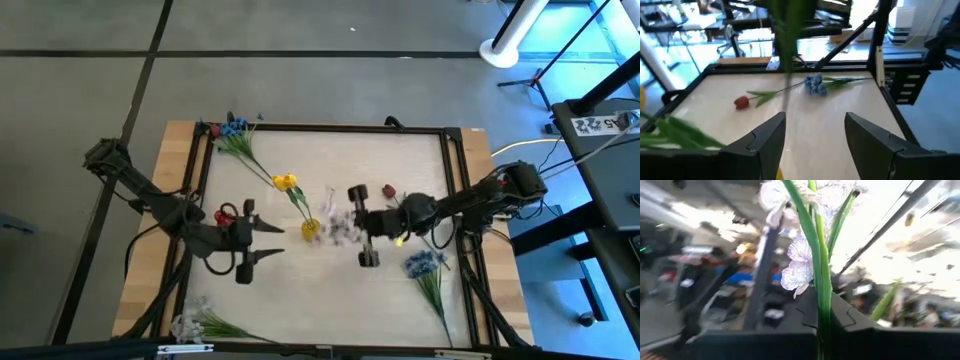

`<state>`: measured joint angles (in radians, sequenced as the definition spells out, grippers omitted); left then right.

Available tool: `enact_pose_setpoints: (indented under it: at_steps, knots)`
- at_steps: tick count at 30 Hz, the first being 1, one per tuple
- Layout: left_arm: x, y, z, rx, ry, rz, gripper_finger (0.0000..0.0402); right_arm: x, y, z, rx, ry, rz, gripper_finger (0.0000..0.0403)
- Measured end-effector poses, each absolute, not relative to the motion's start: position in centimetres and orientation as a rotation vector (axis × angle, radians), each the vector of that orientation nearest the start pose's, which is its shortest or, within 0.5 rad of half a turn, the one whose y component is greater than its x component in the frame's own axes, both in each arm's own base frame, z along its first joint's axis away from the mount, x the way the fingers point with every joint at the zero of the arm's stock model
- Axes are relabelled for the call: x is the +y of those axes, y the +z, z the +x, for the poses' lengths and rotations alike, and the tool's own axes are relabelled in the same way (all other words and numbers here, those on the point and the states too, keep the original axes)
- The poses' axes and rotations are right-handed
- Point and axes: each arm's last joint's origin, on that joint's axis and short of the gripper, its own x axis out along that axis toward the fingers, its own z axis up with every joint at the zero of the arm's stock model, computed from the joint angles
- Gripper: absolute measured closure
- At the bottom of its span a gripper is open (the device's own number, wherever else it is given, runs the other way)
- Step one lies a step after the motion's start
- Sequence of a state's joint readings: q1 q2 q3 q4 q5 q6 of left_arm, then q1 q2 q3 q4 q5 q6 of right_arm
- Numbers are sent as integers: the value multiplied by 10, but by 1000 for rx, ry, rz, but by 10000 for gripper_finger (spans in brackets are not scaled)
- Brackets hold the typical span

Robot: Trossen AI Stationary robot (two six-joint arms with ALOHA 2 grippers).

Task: Sort flowers into vase by color
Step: Put the top white flowers into the yellow flower vase

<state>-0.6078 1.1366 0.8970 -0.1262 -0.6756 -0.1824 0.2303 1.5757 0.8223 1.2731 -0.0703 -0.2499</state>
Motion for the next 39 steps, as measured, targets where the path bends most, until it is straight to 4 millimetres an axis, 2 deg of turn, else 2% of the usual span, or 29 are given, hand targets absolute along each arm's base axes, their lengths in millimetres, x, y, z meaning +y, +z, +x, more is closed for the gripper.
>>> enact_pose_setpoints:
  at_steps: [4, 9, 13, 17, 27, 30, 34, 39]
  knots:
    - [-129, 306, 209, 287, 76, 85, 202, 58, 289, 322, -593, 117, -190, 401]
    - [-124, 286, 209, 335, 99, 106, 202, 38, 277, 331, -602, 27, -193, 401]
    - [-118, 273, 209, 346, 127, 87, 202, 27, 261, 340, -582, 24, -118, 401]
    - [-114, 264, 205, 358, 135, 96, 202, 27, 256, 353, -634, 41, -76, 401]
    - [-107, 252, 196, 371, 153, 108, 202, 28, 229, 369, -523, 25, -48, 402]
    - [-107, 251, 196, 372, 156, 88, 202, 28, 220, 374, -439, 18, -56, 398]
    - [-107, 253, 194, 377, 141, 84, 202, 31, 212, 377, -346, 29, -97, 370]
    - [-107, 281, 192, 470, 127, 70, 192, 38, 212, 376, -233, 14, -143, 318]
